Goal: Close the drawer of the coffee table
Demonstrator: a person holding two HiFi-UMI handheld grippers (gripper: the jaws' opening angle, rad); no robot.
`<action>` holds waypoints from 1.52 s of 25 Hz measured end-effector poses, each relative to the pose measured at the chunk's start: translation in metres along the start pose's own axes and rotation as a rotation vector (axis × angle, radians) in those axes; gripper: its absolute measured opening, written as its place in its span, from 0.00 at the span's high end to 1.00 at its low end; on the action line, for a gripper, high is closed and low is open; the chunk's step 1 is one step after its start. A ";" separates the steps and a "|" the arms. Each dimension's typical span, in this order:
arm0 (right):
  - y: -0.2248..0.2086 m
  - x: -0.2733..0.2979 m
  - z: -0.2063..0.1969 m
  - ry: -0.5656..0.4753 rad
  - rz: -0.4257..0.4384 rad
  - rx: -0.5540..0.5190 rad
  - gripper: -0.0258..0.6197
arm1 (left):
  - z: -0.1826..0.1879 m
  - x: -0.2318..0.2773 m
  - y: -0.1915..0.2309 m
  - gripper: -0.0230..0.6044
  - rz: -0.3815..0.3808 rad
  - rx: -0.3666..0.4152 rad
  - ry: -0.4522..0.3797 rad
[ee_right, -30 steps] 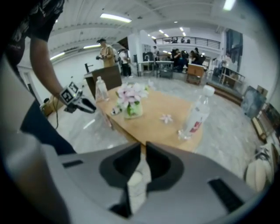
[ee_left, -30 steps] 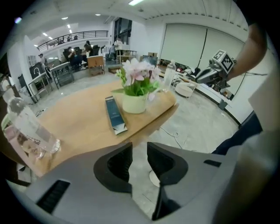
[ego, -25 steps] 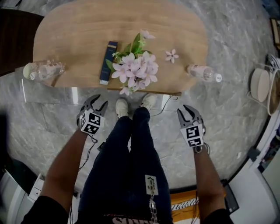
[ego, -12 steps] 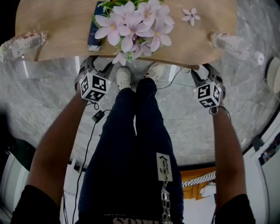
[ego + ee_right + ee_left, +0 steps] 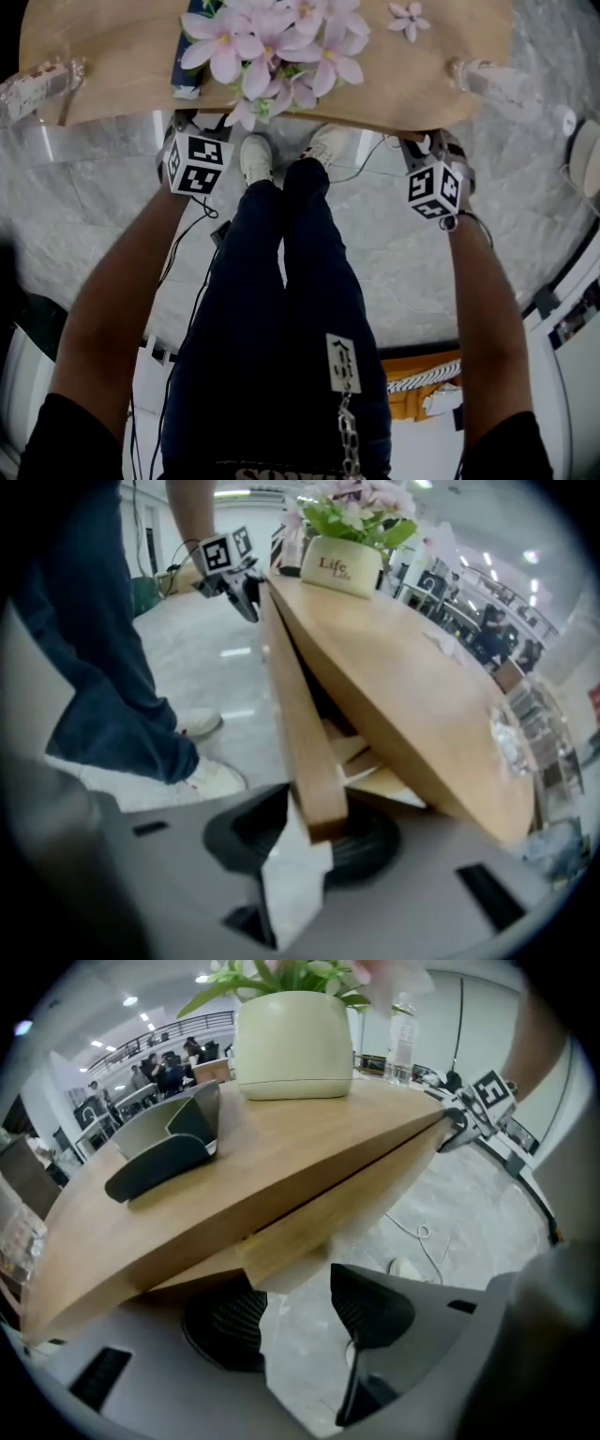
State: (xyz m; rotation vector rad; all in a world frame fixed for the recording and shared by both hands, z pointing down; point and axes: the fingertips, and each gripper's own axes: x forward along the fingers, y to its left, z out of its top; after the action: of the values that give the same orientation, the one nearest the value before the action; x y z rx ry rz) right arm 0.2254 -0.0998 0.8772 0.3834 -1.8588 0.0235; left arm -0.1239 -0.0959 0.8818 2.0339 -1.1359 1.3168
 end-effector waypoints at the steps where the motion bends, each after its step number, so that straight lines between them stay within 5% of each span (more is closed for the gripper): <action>1: 0.000 0.000 0.000 -0.001 0.005 -0.005 0.76 | 0.002 0.002 0.000 0.59 0.001 -0.031 -0.001; 4: 0.002 0.000 0.000 -0.005 0.027 -0.028 0.77 | 0.003 0.003 -0.001 0.57 0.016 -0.019 0.009; 9: 0.023 -0.006 -0.006 -0.011 0.105 -0.113 0.80 | -0.009 -0.007 -0.013 0.58 0.017 0.226 0.058; 14: 0.040 -0.010 -0.010 -0.010 0.143 -0.102 0.80 | -0.023 -0.016 -0.018 0.66 0.016 0.324 0.083; 26: 0.101 -0.025 -0.026 0.016 0.171 -0.063 0.80 | -0.073 -0.040 -0.056 0.69 -0.017 0.288 0.154; 38: 0.110 -0.028 -0.024 0.023 0.167 0.020 0.78 | -0.078 -0.044 -0.056 0.69 -0.025 0.280 0.166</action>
State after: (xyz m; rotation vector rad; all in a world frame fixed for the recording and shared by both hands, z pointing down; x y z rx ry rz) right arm 0.2253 0.0159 0.8784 0.2399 -1.8646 0.1591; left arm -0.1263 0.0102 0.8790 2.0729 -0.8901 1.6762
